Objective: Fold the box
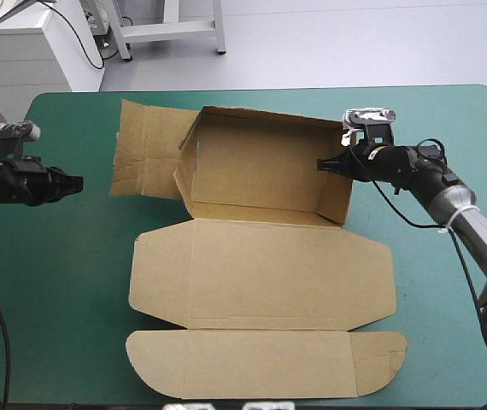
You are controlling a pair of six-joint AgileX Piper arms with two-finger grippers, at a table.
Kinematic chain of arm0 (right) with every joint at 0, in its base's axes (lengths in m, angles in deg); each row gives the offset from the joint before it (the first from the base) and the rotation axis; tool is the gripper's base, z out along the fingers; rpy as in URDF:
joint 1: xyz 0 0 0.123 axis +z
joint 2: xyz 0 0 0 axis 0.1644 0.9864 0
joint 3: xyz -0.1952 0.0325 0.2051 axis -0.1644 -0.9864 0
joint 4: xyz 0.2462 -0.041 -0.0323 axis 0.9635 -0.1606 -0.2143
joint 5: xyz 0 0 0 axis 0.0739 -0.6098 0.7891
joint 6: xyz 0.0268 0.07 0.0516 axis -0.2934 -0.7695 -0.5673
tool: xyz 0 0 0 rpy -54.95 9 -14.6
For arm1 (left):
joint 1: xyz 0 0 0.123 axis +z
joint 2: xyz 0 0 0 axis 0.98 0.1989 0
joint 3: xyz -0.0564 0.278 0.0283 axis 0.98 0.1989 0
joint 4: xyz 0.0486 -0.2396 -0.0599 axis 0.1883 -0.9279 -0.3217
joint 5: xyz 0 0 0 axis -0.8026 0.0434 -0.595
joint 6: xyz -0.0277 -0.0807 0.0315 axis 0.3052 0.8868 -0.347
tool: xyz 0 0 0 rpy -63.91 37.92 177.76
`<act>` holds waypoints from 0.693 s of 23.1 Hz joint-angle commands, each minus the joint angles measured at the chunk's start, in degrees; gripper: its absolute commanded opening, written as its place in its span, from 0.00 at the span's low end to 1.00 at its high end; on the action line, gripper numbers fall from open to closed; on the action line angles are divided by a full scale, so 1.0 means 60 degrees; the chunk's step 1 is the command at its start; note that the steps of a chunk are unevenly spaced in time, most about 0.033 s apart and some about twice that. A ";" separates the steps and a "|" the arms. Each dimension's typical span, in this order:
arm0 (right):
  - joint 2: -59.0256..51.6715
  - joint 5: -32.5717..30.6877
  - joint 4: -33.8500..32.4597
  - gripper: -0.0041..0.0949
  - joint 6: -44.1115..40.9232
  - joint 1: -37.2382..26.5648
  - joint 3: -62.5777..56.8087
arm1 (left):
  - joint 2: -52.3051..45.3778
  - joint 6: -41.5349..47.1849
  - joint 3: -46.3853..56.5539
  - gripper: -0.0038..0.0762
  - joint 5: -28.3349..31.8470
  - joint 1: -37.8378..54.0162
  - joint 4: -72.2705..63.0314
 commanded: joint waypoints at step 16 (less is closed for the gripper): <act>-0.0011 -0.7202 -0.1519 0.03 -0.1233 -0.0036 0.3914 | -0.0329 -0.0297 0.0263 0.04 0.0458 0.0922 -0.1663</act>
